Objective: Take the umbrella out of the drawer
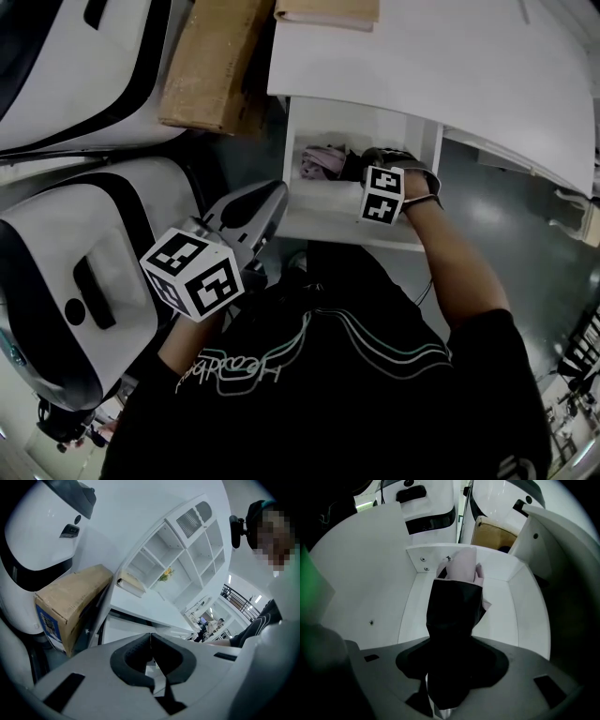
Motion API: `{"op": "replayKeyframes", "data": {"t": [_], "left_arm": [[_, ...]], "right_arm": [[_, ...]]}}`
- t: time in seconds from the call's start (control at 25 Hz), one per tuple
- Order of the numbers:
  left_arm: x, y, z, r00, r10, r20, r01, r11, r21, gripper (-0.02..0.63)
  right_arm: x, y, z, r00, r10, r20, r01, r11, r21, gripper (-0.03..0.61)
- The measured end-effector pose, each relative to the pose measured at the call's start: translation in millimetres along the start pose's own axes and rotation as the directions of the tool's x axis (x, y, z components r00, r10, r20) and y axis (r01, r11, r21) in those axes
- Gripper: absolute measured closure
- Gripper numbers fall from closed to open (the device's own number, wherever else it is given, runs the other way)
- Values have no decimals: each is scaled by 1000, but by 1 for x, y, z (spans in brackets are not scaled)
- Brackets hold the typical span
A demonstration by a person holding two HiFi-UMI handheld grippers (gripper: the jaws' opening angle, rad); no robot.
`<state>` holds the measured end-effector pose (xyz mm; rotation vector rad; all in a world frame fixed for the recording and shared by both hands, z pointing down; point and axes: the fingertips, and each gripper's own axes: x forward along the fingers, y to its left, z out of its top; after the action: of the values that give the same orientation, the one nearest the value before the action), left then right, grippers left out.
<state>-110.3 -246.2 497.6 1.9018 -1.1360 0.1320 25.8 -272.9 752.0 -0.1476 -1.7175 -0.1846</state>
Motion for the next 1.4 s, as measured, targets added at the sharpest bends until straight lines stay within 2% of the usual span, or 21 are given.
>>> {"op": "replayKeyframes", "data": {"t": [0.28, 0.44, 0.6, 0.8, 0.92, 1.12, 1.4], "left_arm": [[-23, -23, -2, 998, -31, 47, 30, 999, 25, 593], [-42, -41, -7, 996, -62, 60, 59, 997, 56, 593], [-64, -61, -13, 993, -89, 75, 82, 992, 94, 592], [-95, -85, -21, 988, -120, 98, 106, 984, 144, 593], [-114, -99, -24, 986, -132, 104, 110, 975, 193, 593], [-142, -126, -42, 986, -145, 83, 121, 963, 240, 594], [-163, -155, -61, 979, -199, 54, 175, 941, 291, 594]], "right_arm": [[-54, 7, 4, 993, -109, 31, 107, 992, 63, 364], [-102, 11, 8, 978, -204, 51, 197, 973, 124, 364], [-161, 20, 20, 941, -317, 118, 282, 928, 244, 365], [-230, 50, 46, 871, -444, 211, 344, 857, 383, 365], [-266, 73, 59, 829, -484, 279, 304, 810, 500, 365], [-315, 122, 71, 736, -546, 401, 151, 710, 688, 365], [-358, 172, 72, 594, -638, 491, -1, 610, 793, 365]]}}
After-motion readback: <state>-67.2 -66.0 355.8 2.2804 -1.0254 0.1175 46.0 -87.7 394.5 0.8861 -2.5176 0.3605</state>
